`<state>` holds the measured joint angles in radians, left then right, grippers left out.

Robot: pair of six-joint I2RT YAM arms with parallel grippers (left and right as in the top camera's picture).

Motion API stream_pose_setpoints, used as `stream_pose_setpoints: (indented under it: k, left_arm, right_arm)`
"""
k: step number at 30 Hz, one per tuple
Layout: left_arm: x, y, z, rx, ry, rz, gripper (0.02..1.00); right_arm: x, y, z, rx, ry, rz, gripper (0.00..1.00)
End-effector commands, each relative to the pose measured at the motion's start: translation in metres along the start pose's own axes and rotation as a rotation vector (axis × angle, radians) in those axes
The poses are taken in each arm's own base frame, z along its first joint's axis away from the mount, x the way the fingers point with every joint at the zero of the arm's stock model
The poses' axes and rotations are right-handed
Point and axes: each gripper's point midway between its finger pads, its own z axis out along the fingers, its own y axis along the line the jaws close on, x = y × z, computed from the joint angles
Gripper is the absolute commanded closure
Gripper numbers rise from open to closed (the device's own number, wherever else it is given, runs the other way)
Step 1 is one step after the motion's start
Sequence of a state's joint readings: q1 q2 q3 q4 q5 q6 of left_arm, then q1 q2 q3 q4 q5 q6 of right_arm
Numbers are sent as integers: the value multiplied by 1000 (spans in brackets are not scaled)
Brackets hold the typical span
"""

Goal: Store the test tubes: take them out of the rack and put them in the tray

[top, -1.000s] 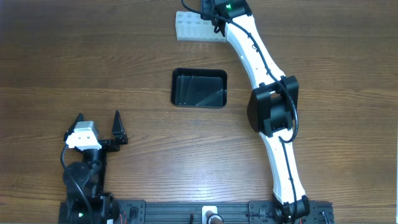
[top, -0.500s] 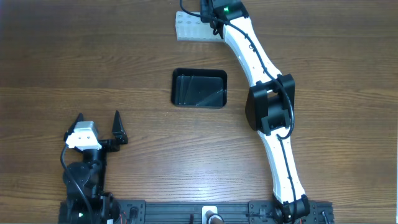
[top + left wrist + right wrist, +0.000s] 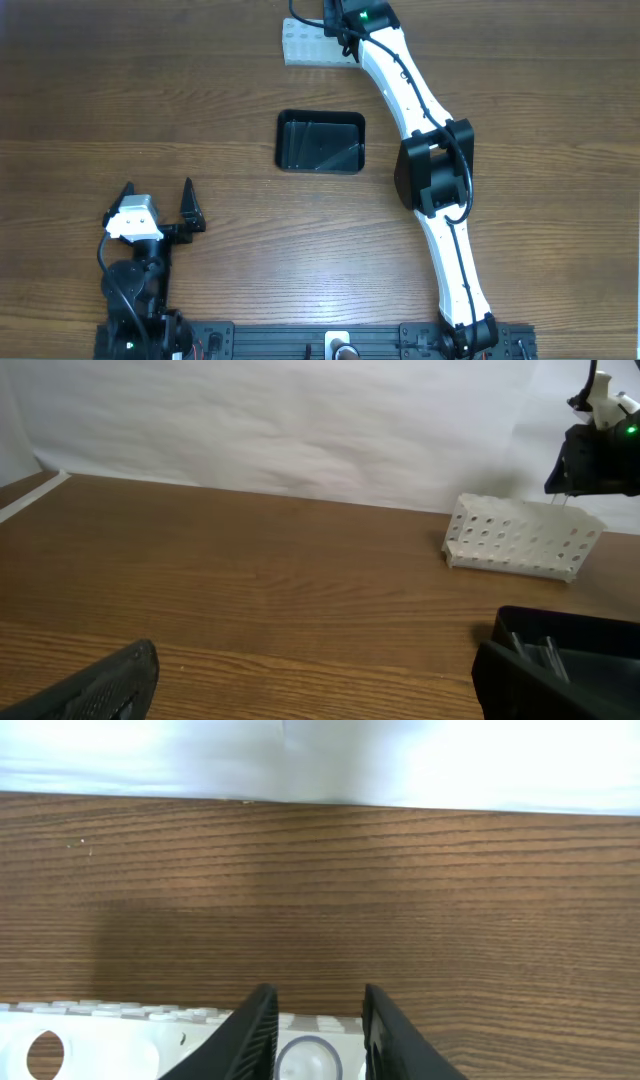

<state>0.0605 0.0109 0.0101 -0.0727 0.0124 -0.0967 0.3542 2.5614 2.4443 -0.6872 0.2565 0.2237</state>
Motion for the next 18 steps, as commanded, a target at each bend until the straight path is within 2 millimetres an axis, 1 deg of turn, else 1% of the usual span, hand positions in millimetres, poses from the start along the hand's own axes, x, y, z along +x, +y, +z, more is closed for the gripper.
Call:
stream_pose_setpoints:
  k: [1,4,11,18]
  left_arm:
    - [2,-1,0,8,6,11,20]
    - [2,-1,0,8,6,11,18]
    - [2,-1,0,8,6,11,20]
    - [2,-1,0,8,6,11,23]
  right_arm:
    - [-1,7,-1,-12,-5,-9,796]
    - [-1,9,-2,-15,-5,-12,875]
    - [0,18,-4,-25,-9,-20,888]
    - [-3,25,-8,-35,-20,-25,932]
